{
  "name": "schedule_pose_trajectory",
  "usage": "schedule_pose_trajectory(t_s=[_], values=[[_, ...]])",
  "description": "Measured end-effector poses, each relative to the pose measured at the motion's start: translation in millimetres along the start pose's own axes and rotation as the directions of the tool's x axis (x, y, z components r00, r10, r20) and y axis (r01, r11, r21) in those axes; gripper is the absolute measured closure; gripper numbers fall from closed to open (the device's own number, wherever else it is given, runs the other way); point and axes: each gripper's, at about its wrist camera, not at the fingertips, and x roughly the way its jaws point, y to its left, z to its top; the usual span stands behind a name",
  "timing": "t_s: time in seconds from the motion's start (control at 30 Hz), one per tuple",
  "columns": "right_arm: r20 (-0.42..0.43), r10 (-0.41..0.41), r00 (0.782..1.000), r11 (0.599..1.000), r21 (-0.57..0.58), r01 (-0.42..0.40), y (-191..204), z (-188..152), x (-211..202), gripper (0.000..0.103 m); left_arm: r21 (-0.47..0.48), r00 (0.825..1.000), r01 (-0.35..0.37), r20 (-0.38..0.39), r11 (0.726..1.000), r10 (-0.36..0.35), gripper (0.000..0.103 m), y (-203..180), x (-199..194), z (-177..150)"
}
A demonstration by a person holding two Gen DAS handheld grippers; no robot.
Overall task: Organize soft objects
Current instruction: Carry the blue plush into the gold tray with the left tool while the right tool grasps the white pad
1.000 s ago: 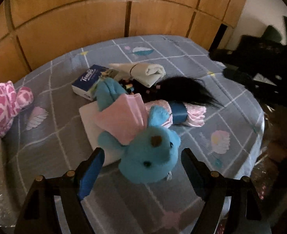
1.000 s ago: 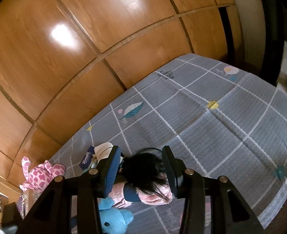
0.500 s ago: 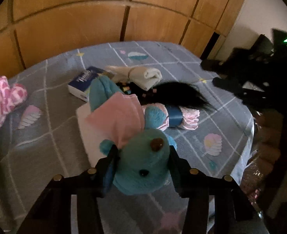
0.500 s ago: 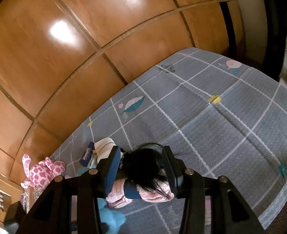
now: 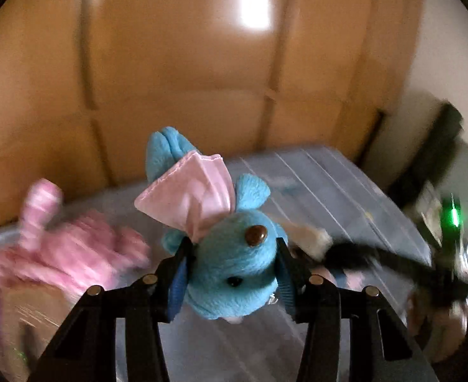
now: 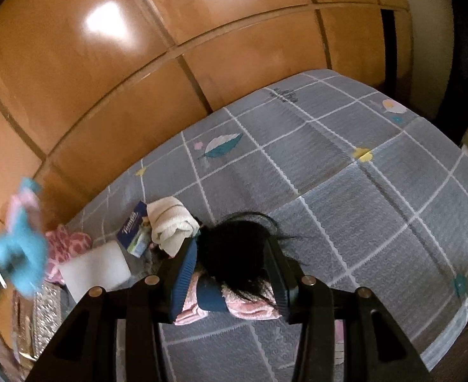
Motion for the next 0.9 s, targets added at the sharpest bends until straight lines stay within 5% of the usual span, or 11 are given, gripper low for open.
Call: schedule_pose_trajectory(t_s=[0.17,0.37,0.53,0.63,0.73,0.9], values=[[-0.013,-0.015,1.0,0.999,-0.041,0.014,6.8,-2.5,4.0,0.059,-0.126,0.989,-0.126,0.063,0.984,0.134,0.054,78.5,-29.1,27.2],[-0.029,-0.032,0.999,0.996,-0.084,0.03,14.5,-5.8,8.3,0.059,-0.274,0.955,-0.258,0.072,0.926,0.287,0.054,171.9,-72.7,12.6],[-0.027,0.0,1.0,0.989,-0.147,-0.004,29.5,-11.0,5.9,0.059,-0.368,0.926,-0.329,0.052,0.87,0.373,0.054,231.5,-112.3,-31.2],[-0.051,0.094,0.994,0.978,-0.184,-0.102,50.0,-20.2,1.3,0.059,-0.421,0.908,-0.367,0.03,0.829,0.417,0.054,256.9,-131.1,-60.2],[-0.139,0.188,0.972,0.96,-0.182,-0.211,80.1,-36.4,11.3,0.059,-0.459,0.896,-0.39,0.011,0.798,0.444,0.054,275.7,-150.4,-91.5],[-0.248,0.202,0.948,0.955,-0.166,-0.246,128.7,-63.4,52.9,0.059,-0.517,0.883,-0.408,-0.014,0.752,0.469,0.053,292.9,-175.3,-131.6]])
